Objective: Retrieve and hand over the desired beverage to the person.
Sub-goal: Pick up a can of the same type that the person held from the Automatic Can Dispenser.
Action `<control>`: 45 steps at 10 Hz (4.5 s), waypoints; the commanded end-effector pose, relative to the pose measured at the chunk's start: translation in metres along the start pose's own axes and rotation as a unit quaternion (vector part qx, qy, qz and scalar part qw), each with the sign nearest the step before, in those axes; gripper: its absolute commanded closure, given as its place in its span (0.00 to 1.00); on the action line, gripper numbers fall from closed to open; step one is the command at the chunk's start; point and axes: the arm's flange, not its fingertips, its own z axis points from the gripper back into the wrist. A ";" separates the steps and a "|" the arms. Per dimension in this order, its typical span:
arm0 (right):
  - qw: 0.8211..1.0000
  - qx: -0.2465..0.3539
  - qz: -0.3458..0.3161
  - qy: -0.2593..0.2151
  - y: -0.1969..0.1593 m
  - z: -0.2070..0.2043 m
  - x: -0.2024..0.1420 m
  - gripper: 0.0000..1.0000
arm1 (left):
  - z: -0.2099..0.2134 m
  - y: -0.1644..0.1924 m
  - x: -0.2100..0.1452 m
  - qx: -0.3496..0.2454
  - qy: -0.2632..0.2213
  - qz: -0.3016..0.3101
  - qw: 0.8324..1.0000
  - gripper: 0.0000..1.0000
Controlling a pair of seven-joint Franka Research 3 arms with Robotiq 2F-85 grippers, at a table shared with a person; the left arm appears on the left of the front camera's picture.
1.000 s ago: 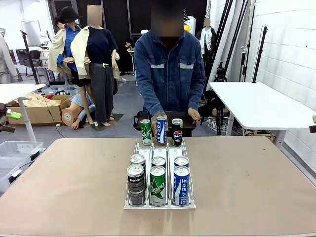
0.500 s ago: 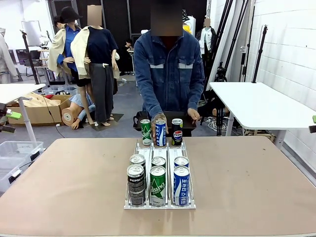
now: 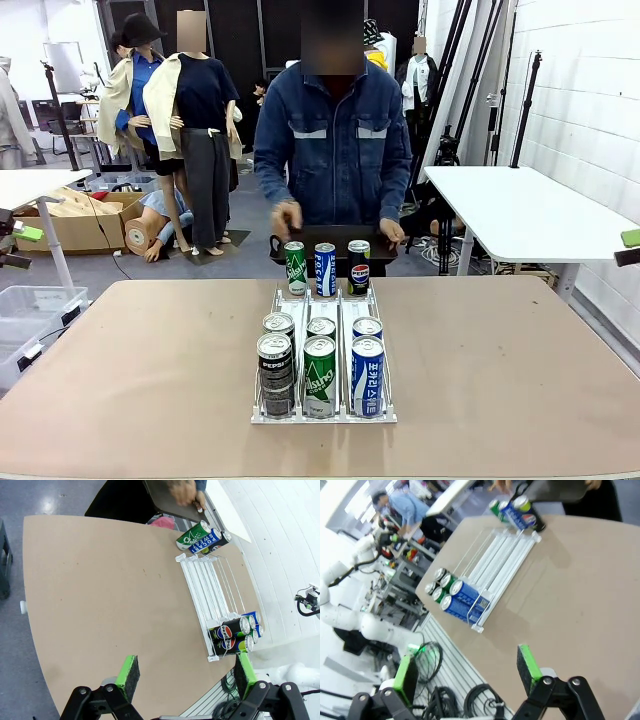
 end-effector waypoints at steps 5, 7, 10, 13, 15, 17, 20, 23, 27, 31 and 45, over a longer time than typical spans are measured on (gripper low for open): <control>0.993 -0.026 0.037 0.113 0.064 -0.062 0.015 0.00 | 0.002 0.000 -0.001 -0.001 -0.001 -0.001 1.000 0.00; 0.987 -0.059 0.049 0.141 0.086 -0.089 0.017 0.00 | 0.002 0.000 -0.001 -0.001 -0.001 -0.001 1.000 0.00; 0.973 -0.112 0.073 0.187 0.121 -0.135 0.027 0.00 | 0.002 0.000 -0.001 -0.001 -0.001 -0.001 1.000 0.00; 0.952 -0.170 0.086 0.239 0.156 -0.183 0.042 0.00 | 0.002 0.000 -0.001 -0.001 -0.001 -0.001 1.000 0.00; 0.938 -0.212 0.087 0.259 0.159 -0.211 0.066 0.00 | 0.002 0.000 -0.001 -0.001 -0.001 -0.001 1.000 0.00; 0.929 -0.223 0.083 0.284 0.154 -0.245 0.086 0.00 | 0.002 0.000 -0.001 -0.001 -0.001 -0.001 1.000 0.00; 0.910 -0.252 0.103 0.312 0.161 -0.295 0.099 0.00 | 0.002 0.000 -0.001 -0.001 -0.001 -0.001 1.000 0.00; 0.896 -0.275 0.114 0.331 0.159 -0.340 0.095 0.00 | 0.002 0.000 -0.001 -0.001 -0.001 -0.001 1.000 0.00; 0.872 -0.301 0.134 0.362 0.161 -0.392 0.057 0.00 | 0.002 0.000 -0.001 -0.001 -0.001 -0.001 1.000 0.00; 0.854 -0.320 0.159 0.379 0.164 -0.433 0.029 0.00 | 0.002 0.000 -0.001 -0.001 -0.001 -0.001 1.000 0.00; 0.850 -0.333 0.124 0.389 0.175 -0.448 0.025 0.00 | 0.002 0.000 -0.001 -0.001 -0.001 -0.001 1.000 0.00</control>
